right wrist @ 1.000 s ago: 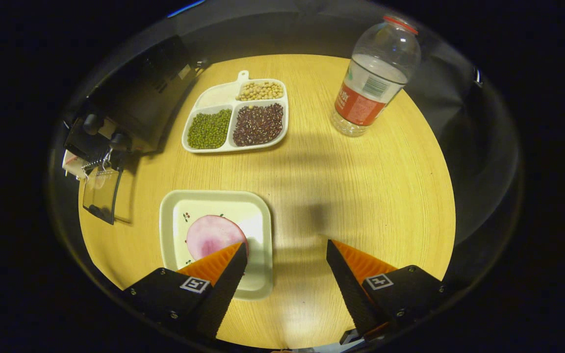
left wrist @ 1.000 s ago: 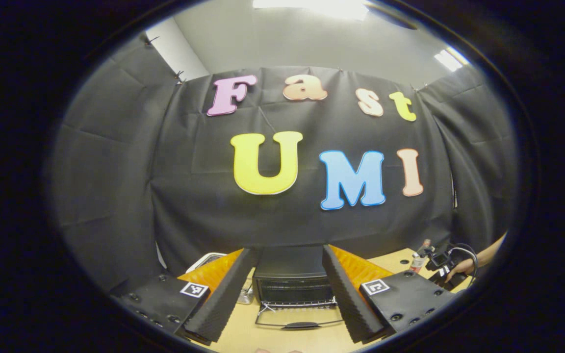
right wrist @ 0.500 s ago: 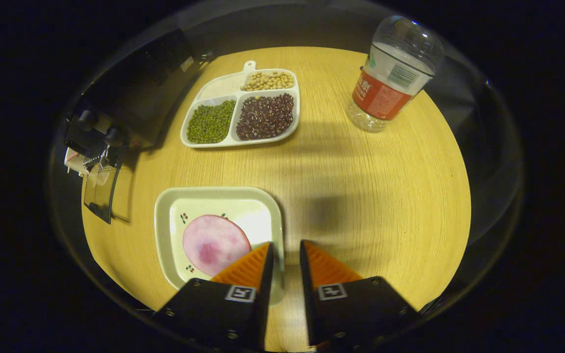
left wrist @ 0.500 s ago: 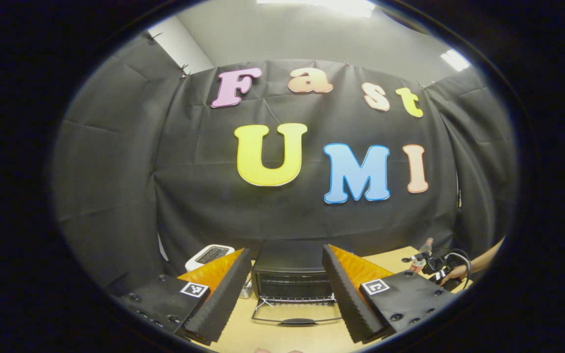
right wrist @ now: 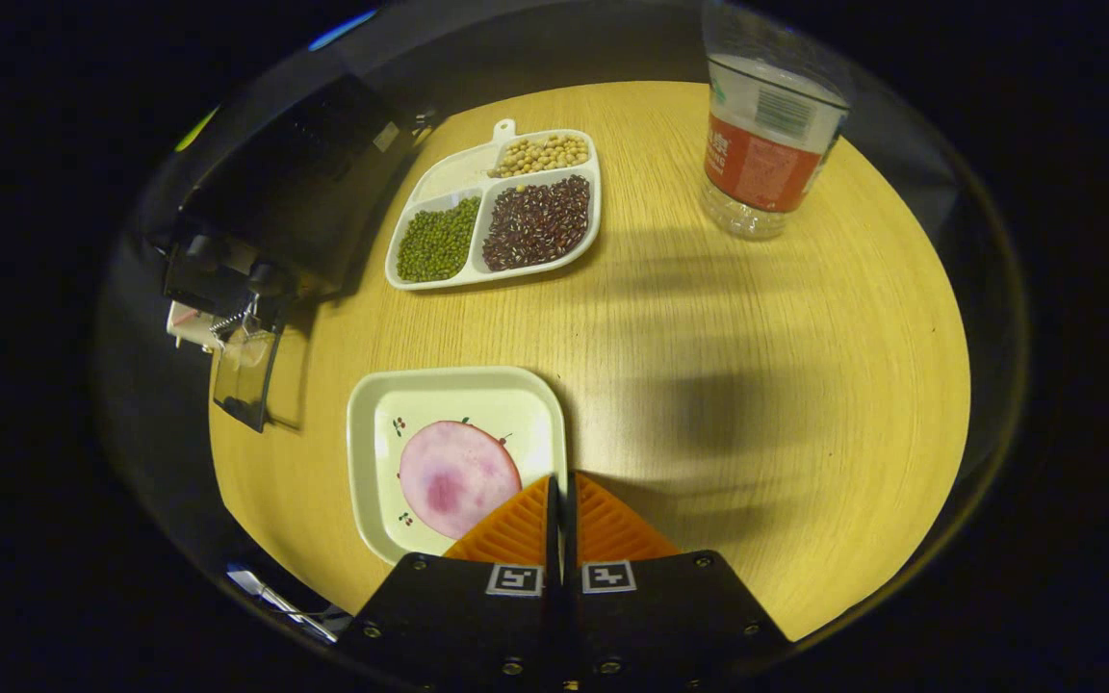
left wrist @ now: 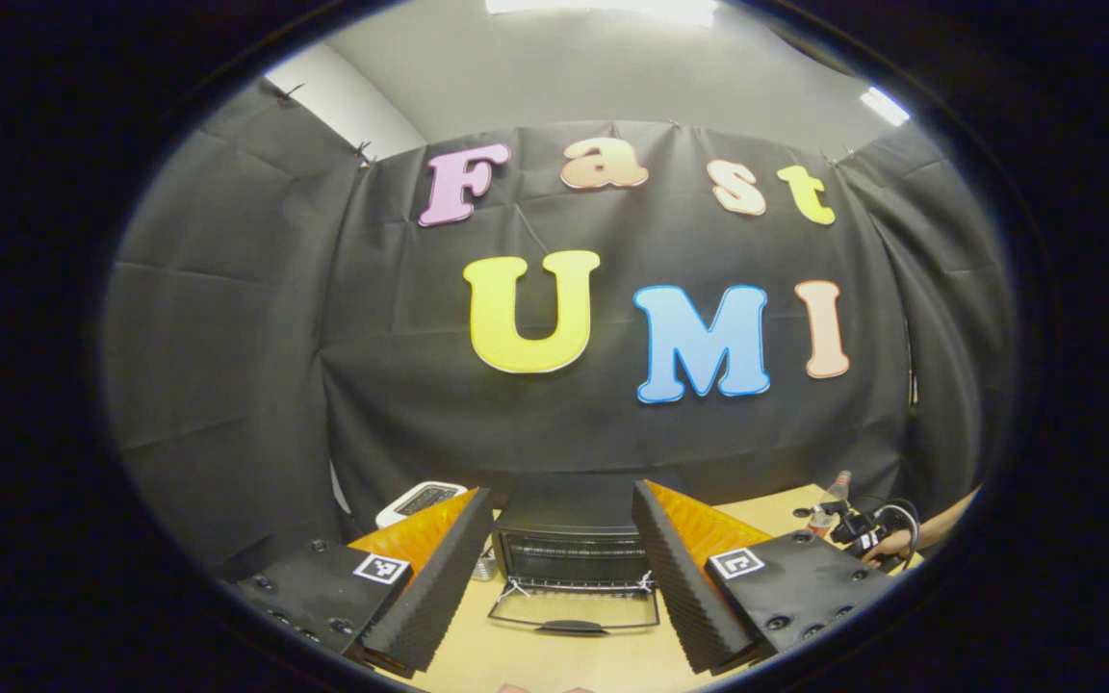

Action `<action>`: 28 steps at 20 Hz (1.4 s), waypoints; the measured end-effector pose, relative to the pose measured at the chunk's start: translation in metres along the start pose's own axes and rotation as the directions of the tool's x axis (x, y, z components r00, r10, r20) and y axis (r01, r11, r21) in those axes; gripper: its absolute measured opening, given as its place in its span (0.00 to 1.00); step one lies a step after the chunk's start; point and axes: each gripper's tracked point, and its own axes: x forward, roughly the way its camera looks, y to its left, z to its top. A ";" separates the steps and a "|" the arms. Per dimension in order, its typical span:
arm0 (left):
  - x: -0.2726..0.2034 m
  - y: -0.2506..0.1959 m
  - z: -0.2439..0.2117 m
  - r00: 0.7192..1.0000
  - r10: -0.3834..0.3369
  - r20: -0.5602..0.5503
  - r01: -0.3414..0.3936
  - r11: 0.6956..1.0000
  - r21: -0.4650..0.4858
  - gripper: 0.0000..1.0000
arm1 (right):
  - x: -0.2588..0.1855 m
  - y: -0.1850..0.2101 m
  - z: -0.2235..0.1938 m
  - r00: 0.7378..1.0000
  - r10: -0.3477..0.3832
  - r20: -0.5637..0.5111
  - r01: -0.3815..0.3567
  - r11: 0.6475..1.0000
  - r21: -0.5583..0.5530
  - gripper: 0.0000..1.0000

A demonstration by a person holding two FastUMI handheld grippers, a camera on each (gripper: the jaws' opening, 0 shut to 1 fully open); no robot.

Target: Open the electric oven with the left hand, put the food in, and close the electric oven.

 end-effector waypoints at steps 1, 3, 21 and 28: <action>-0.005 0.000 0.003 1.000 0.009 0.003 -0.009 1.000 0.003 1.00 | -0.001 0.005 -0.004 0.998 0.063 0.002 -0.064 0.997 0.039 0.01; -0.012 0.001 0.007 1.000 0.015 0.010 -0.015 1.000 0.003 1.00 | -0.006 0.014 -0.008 0.984 0.174 0.028 -0.176 0.978 0.110 0.01; 0.045 0.053 -0.017 0.986 -0.168 -0.015 0.167 0.984 -0.069 1.00 | 0.008 0.020 -0.014 0.997 -0.070 0.029 0.066 0.988 0.139 0.19; 0.054 0.040 -0.026 0.982 -0.188 -0.025 0.185 0.979 -0.084 1.00 | 0.001 0.021 -0.020 0.979 -0.205 0.009 0.205 0.977 -0.061 0.21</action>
